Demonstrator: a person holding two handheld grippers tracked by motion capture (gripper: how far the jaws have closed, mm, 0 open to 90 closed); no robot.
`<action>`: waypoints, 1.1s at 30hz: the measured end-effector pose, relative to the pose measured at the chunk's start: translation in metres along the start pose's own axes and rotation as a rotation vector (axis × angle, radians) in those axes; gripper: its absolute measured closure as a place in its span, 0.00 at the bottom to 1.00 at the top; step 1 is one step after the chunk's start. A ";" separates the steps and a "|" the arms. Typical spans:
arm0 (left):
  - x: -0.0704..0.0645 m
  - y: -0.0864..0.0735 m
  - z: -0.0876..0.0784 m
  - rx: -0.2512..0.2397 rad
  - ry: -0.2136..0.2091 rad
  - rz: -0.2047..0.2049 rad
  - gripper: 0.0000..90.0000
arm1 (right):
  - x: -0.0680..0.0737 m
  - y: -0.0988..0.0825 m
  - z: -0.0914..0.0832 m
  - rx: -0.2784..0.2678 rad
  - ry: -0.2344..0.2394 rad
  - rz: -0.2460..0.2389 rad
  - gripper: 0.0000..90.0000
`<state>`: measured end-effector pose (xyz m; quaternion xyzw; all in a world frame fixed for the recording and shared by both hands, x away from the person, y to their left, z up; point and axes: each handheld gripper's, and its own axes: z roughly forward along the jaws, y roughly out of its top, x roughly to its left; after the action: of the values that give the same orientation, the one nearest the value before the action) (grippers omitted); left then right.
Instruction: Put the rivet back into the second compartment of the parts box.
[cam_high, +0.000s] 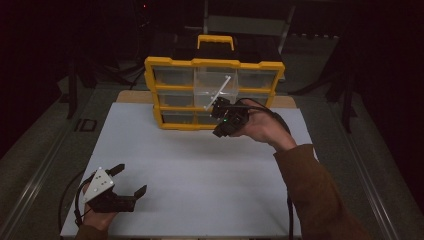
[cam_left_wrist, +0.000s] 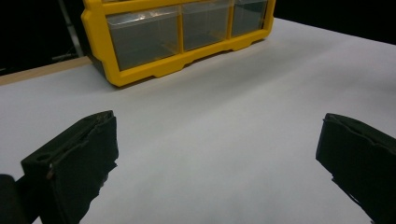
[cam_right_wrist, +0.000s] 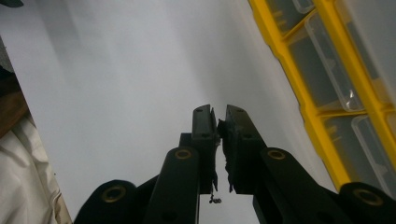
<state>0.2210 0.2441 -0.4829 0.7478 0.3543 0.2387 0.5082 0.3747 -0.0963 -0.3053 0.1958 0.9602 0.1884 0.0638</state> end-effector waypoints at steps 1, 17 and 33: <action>0.000 0.000 0.000 0.001 0.000 0.000 0.00 | -0.001 0.001 -0.002 -0.003 0.002 0.003 0.92; 0.000 0.000 0.000 0.000 -0.001 -0.001 0.00 | -0.012 0.016 -0.025 0.000 -0.022 -0.003 0.92; 0.000 0.000 0.000 0.001 -0.002 -0.002 0.00 | -0.022 0.025 -0.044 -0.031 -0.013 0.002 0.92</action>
<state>0.2211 0.2442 -0.4830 0.7479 0.3545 0.2374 0.5086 0.3954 -0.0983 -0.2542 0.1968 0.9566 0.2023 0.0728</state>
